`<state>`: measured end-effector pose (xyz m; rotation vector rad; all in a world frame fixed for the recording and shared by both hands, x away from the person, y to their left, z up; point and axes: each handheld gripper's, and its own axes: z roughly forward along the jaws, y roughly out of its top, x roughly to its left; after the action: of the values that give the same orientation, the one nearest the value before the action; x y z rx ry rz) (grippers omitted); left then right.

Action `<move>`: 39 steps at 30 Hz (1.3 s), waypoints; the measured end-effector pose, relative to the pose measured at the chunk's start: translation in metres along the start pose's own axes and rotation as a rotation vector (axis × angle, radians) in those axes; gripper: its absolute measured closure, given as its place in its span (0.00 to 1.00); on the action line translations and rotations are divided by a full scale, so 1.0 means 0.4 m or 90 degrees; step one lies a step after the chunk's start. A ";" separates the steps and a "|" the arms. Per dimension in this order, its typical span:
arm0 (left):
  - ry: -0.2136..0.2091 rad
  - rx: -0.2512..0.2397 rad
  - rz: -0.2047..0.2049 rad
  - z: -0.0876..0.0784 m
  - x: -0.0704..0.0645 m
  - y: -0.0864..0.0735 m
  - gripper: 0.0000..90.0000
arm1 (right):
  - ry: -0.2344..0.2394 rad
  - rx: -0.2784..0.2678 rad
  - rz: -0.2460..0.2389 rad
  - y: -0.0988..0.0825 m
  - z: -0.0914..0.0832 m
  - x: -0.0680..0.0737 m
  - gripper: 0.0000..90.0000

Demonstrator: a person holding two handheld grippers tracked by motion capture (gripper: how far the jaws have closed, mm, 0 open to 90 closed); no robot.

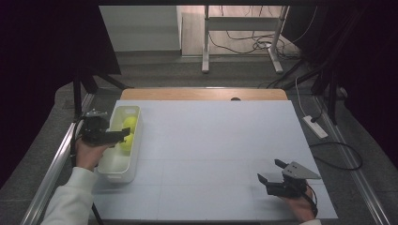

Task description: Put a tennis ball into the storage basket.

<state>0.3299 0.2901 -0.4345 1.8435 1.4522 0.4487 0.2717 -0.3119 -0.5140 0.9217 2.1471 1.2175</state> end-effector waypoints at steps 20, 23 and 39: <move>-0.105 -0.079 0.074 -0.055 -0.082 -0.014 0.09 | -0.001 0.000 -0.001 -0.001 -0.001 0.001 0.14; -0.118 -0.087 0.075 -0.057 -0.095 -0.019 0.09 | -0.001 0.001 0.000 -0.001 -0.001 0.002 0.14; -0.196 -0.111 0.124 -0.058 -0.200 -0.041 0.10 | 0.000 0.001 -0.001 -0.001 -0.001 0.004 0.14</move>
<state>0.2794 0.2242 -0.4175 1.8275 1.0029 0.3544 0.2702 -0.3110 -0.5141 0.9200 2.1486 1.2147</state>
